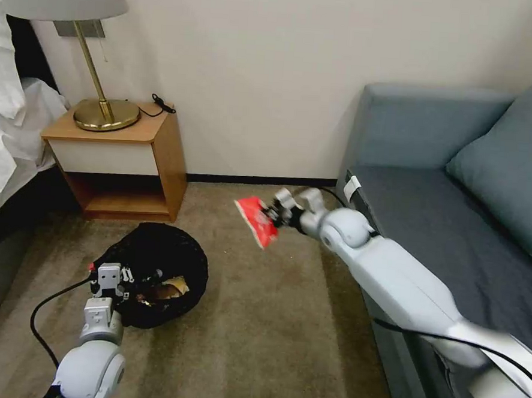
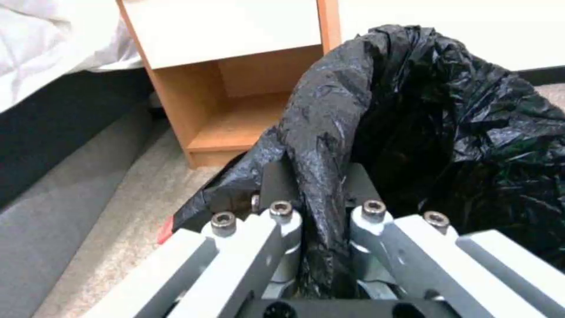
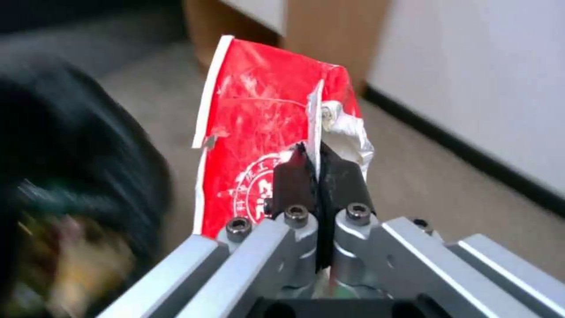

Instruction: Pick up the trash bin, then pick up the garbage on the floor and place it into the trash bin.

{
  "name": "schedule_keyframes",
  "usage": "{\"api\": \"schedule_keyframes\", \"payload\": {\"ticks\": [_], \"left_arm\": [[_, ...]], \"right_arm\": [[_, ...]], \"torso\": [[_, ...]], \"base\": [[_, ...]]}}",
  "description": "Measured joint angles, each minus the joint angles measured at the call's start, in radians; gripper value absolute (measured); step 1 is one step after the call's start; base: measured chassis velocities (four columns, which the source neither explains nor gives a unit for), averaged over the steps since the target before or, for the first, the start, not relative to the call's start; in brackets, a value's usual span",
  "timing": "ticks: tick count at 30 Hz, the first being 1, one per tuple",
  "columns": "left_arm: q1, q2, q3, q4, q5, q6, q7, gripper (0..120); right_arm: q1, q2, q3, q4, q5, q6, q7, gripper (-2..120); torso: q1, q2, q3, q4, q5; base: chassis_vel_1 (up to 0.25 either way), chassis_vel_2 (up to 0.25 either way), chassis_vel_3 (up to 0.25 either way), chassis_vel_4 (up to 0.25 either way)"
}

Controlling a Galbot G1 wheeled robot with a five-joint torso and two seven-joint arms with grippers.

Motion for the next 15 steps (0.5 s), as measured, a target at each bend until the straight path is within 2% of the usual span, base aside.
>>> {"api": "schedule_keyframes", "payload": {"ticks": [1,5,13,15], "left_arm": [[-0.009,-0.003,0.005,0.006,0.0,0.001,0.0,4],[-0.021,-0.006,0.01,0.01,0.0,0.005,-0.003,4],[-0.041,-0.009,0.013,0.007,-0.009,0.015,-0.009,4],[-0.066,-0.009,0.025,0.017,-0.016,0.02,-0.012,4]], "right_arm": [[0.025,0.034,-0.025,-0.011,0.02,0.009,-0.001,0],[0.053,0.081,-0.07,-0.03,0.036,0.013,0.0,0],[0.052,0.124,-0.088,-0.057,0.035,0.016,0.002,0],[0.032,0.156,-0.103,-0.078,0.023,0.022,0.002,0]], "torso": [[0.0,0.0,0.0,0.0,-0.0001],[0.0,0.0,0.0,-0.0002,0.0],[0.0,0.0,0.0,-0.0002,0.0002],[0.0,0.0,0.0,-0.0004,0.0002]], "base": [[0.0,0.0,0.0,0.0],[0.0,0.0,0.0,0.0],[0.0,0.0,0.0,0.0],[0.0,0.0,0.0,0.0]]}}
